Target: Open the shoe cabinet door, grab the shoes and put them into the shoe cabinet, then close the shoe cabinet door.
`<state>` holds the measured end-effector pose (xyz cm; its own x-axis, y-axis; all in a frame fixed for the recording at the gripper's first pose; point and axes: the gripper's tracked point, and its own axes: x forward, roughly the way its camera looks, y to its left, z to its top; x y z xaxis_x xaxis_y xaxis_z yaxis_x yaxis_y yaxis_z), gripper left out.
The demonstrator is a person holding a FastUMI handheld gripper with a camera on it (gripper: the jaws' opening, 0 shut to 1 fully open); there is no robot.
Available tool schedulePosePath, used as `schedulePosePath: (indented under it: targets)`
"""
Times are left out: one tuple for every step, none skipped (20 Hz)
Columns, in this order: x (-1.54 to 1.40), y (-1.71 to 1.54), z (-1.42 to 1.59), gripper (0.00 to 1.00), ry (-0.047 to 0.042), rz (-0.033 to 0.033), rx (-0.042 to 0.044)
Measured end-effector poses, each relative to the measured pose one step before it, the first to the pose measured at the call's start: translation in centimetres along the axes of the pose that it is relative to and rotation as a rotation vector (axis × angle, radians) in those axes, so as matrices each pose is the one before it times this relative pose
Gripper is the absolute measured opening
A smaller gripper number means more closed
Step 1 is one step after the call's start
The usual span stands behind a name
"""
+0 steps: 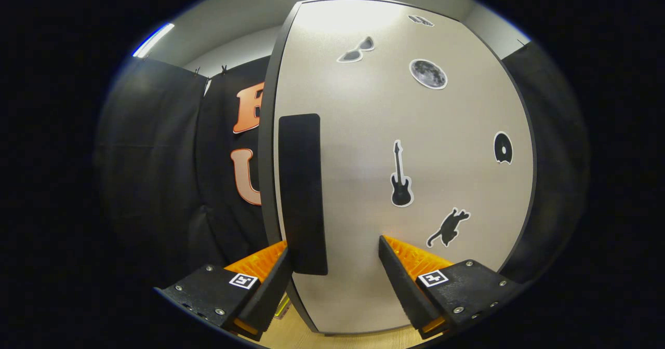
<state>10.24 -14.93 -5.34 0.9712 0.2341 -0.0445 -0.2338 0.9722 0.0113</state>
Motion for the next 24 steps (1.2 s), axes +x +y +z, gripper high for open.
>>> schedulePosePath:
  targets:
    - [-0.37, 0.083, 0.164, 0.97, -0.00065, 0.00053, 0.0053]
    - [-0.396, 0.046, 0.403, 0.97, -0.01321, 0.00005, -0.0017]
    - [-0.586, -0.01, 0.344, 0.96, -0.00931, -0.001, -0.00662]
    - [-0.869, -0.088, 0.017, 0.96, 0.00259, -0.00165, -0.00648]
    - [-0.762, -0.028, -0.092, 0.96, 0.01029, 0.00158, -0.00172]
    - [-0.894, -0.036, -0.044, 0.97, 0.00789, 0.003, 0.00162]
    - [-0.851, -0.143, -0.025, 0.97, 0.00386, -0.00288, -0.00195]
    - [-0.894, -0.325, 0.079, 0.96, 0.00093, -0.00809, -0.00578]
    - [-1.056, -0.316, 0.074, 0.96, -0.00146, -0.00416, -0.00379]
    - [-1.165, -0.163, -0.146, 0.96, 0.00777, 0.00092, -0.00187]
    - [-1.092, -0.272, -0.114, 0.96, 0.00791, -0.00289, -0.00353]
    - [-1.185, -0.589, 0.019, 0.97, 0.00597, -0.00922, -0.00132]
    - [-1.248, -0.446, 0.118, 0.97, -0.0027, -0.00843, 0.00097]
    - [-1.295, -0.558, 0.165, 0.97, -0.00265, -0.01079, 0.00268]
    - [-1.293, -0.57, 0.159, 0.96, -0.00238, -0.0146, -0.00247]
    - [-1.258, -0.826, 0.148, 0.96, -0.00636, -0.01882, -0.0026]
    - [-1.24, -0.7, 0.256, 0.96, -0.00778, -0.01526, -0.00205]
    - [-1.384, -0.841, 0.117, 0.96, -0.00639, -0.01731, 0.00057]
    - [-1.085, -0.674, 0.054, 0.96, 0.00254, -0.01488, 0.00276]
    - [-0.83, -0.552, 0.099, 0.96, 0.00242, -0.01356, 0.00157]
    - [-0.796, -0.539, 0.162, 0.96, -0.00152, -0.01475, -0.00006]
    - [-0.998, -0.552, 0.144, 0.96, -0.00445, -0.00936, 0.00016]
    - [-0.812, -0.509, 0.357, 0.96, -0.00843, -0.00968, -0.00079]
    - [-0.801, -0.648, 0.224, 0.96, -0.00429, -0.00949, -0.00144]
